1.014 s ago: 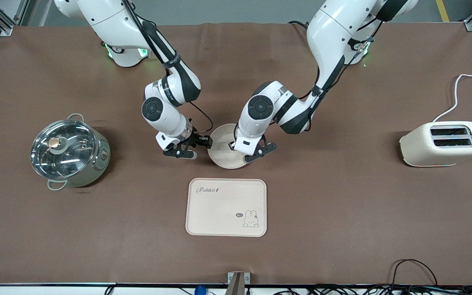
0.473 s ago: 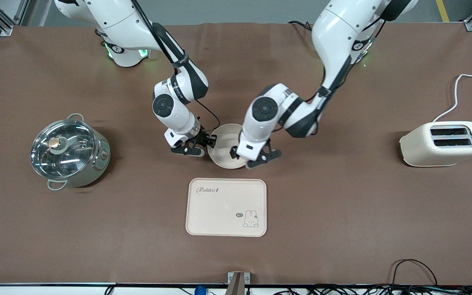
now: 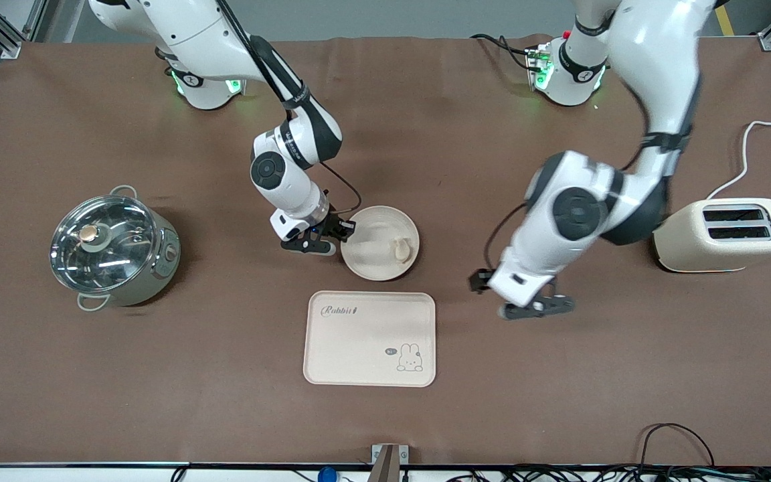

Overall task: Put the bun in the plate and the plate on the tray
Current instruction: 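Open the left gripper and withdraw it from the plate, then carry the plate by its rim onto the tray with the right gripper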

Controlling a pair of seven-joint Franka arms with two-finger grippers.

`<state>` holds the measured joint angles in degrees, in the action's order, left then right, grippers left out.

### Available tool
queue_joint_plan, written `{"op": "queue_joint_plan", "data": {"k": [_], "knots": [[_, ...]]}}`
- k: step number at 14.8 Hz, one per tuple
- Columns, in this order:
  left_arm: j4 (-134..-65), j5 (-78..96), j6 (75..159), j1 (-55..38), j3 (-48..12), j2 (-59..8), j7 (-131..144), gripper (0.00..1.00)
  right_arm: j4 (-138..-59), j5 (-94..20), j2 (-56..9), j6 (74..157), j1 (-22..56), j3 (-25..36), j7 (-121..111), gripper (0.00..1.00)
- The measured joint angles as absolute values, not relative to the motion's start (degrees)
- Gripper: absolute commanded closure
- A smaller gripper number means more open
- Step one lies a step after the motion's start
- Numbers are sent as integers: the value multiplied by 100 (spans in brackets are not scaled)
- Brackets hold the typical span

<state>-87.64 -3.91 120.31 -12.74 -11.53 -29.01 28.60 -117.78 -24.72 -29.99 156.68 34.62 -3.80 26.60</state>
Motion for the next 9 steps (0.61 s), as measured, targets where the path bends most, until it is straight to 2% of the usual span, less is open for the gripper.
{"op": "queue_joint_plan", "data": {"k": [4,9], "knots": [[-8744,-390,11383,-611,-1175,-2307,1669,0,-11728,-2784,-2864,15585,3311,-370,2663,100],[-8715,-363,10379,-147,-1155,-1368,1047,0,-11573,-3132,-2342,15308,3164,-367,2655,100]]}}
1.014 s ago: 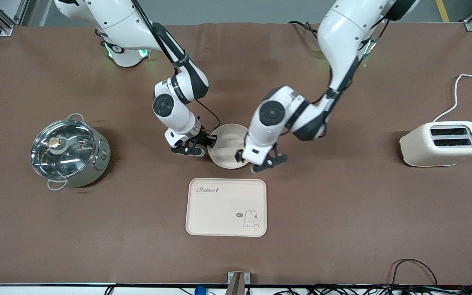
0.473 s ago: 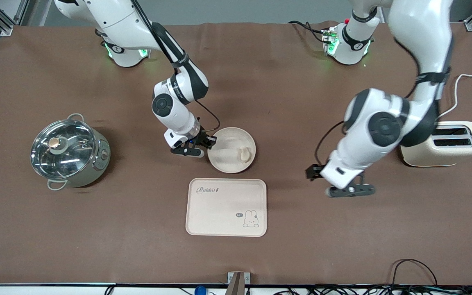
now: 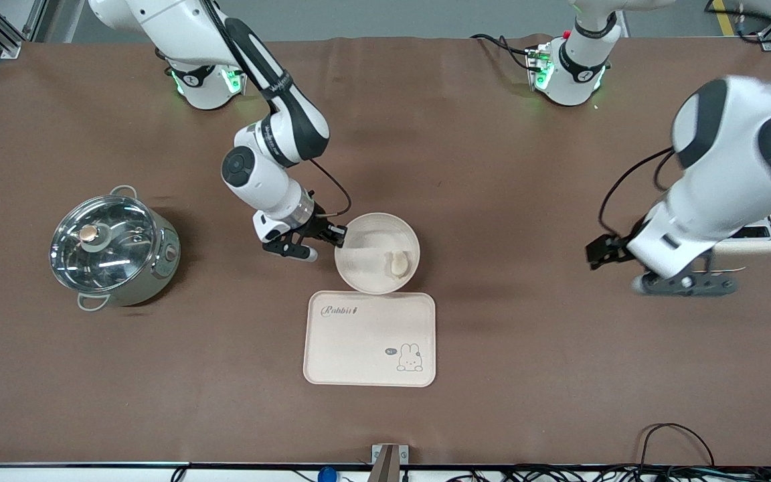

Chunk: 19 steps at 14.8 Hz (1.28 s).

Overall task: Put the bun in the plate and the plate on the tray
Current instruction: 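Carry the plate by its rim onto the tray with the right gripper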

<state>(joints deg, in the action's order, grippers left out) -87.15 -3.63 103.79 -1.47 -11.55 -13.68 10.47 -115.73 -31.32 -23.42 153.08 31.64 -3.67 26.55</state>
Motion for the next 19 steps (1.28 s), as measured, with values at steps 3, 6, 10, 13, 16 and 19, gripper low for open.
{"op": "queue_joint_plan", "data": {"k": [3,6,10,13,16,19], "knots": [[-8713,-293,9700,-161,-924,-614,772,0,-11208,-3135,-2299,15287,3043,-352,2553,100],[-8905,-275,9024,-429,-555,134,766,0,-10637,-3137,-2739,15145,2686,-322,2137,100],[-9209,-80,9013,-490,-444,390,744,0,-9346,-3137,-3900,14492,2263,-306,1374,100],[-9185,163,9076,-430,-425,297,741,0,-8371,-3055,-4633,14005,2246,-302,1264,100],[-8951,183,9065,-367,-410,169,740,0,-7552,-2709,-4999,13235,2187,-271,1260,100],[-8868,185,9058,-374,-413,95,741,0,-7388,-2281,-5123,13113,2179,-274,1126,100]]}}
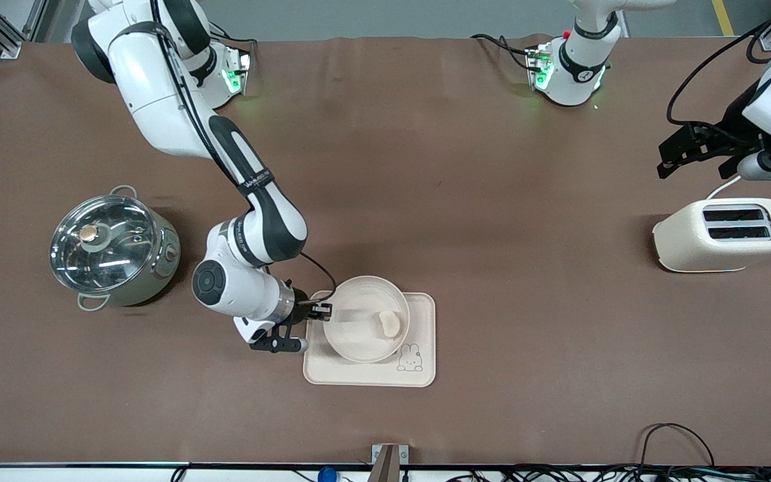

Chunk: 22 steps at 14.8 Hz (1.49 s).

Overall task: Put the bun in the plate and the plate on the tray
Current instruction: 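Carry the plate by its rim onto the tray with the right gripper, then set the plate down on the tray and open the right gripper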

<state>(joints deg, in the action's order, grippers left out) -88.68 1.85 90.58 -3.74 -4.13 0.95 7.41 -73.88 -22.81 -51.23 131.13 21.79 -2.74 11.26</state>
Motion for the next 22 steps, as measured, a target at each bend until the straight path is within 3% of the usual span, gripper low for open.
{"op": "queue_joint_plan", "data": {"k": [9,15,22], "knots": [[-8846,185,9082,-372,-413,81,741,0,-6450,-2241,-5675,12380,2091,-259,728,100],[-8844,185,9147,-368,-411,76,740,0,-6096,-2252,-5960,12908,2096,-312,1205,100],[-8842,185,9177,-368,-411,74,740,0,-6060,-2252,-6018,12955,2083,-310,1204,100]]}}
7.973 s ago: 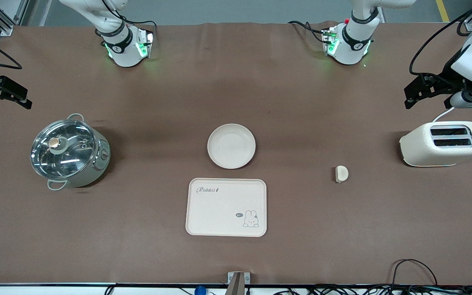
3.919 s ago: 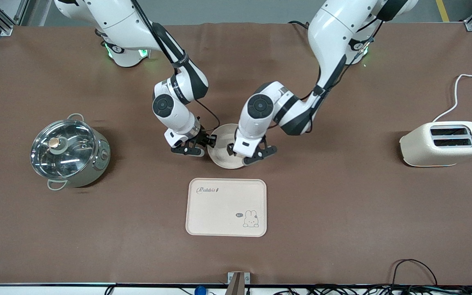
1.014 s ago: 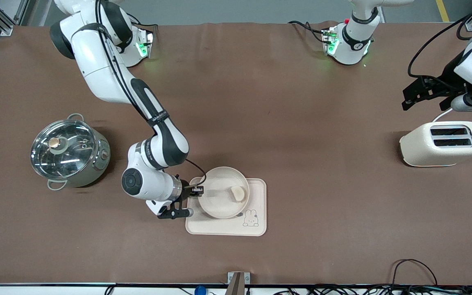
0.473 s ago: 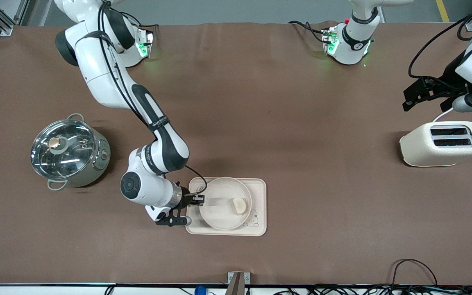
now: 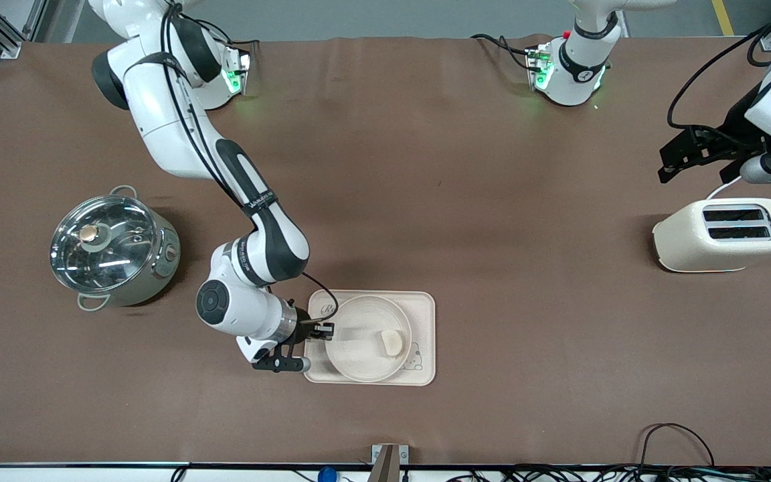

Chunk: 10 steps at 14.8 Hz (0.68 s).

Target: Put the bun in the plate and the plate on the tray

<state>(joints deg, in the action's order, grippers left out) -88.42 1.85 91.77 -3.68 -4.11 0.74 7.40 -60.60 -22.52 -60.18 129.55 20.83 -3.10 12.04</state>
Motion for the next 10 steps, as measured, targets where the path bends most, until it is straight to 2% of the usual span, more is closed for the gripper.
{"op": "queue_joint_plan", "data": {"k": [7,8,9,10], "knots": [[-8842,185,9180,-368,-411,73,740,0,-6060,-2252,-6094,12956,2083,-312,1133,97],[-8842,185,9180,-368,-411,73,740,0,-6060,-2252,-6102,12958,2086,-314,1129,75],[-8842,185,9180,-368,-411,73,740,0,-6060,-2252,-6108,12961,2089,-316,1127,60],[-8842,185,9180,-368,-411,73,740,0,-6060,-2253,-6110,12962,2088,-319,1127,49]]}}
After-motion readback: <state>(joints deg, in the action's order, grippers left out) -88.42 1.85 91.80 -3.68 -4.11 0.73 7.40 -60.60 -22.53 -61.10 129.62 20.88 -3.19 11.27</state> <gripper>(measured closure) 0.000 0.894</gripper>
